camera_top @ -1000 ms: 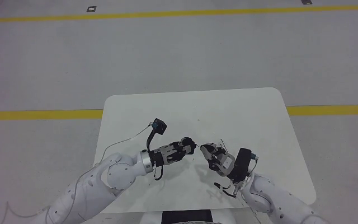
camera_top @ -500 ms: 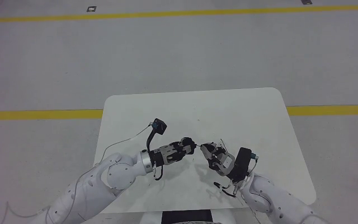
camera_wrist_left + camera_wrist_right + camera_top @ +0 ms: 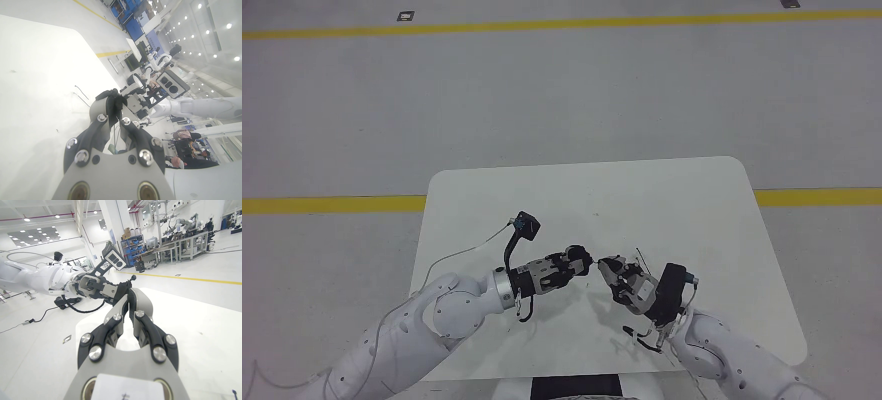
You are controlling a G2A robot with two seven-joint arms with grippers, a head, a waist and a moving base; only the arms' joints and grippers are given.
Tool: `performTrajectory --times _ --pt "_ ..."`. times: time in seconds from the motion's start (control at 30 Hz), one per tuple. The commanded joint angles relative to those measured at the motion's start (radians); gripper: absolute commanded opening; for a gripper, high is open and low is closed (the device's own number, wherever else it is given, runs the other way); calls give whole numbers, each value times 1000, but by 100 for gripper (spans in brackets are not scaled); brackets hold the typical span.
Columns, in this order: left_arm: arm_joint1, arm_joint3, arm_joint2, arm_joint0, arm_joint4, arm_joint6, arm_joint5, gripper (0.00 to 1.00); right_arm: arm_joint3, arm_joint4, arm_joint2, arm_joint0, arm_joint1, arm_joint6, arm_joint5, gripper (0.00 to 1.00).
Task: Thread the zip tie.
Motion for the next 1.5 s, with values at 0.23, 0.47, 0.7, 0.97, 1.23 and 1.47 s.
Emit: performTrajectory --times 0.23,0.47,0.7,0.97,1.23,1.47 --pt "0 0 0 0 0 0 0 0 -4 -9 11 -9 -4 -25 0 0" --pt "0 0 0 0 0 0 0 0 -1 -4 20 -15 -9 -17 0 0" --pt "0 0 0 0 0 0 0 0 -4 2 30 -23 -17 0 0 0" --pt "0 0 0 0 0 0 0 0 -6 -2 32 -26 -25 15 0 0" --pt "0 0 0 0 0 0 0 0 -8 -2 38 -29 -29 26 0 0" --pt "0 0 0 0 0 0 0 0 -16 4 52 -36 -28 32 0 100"
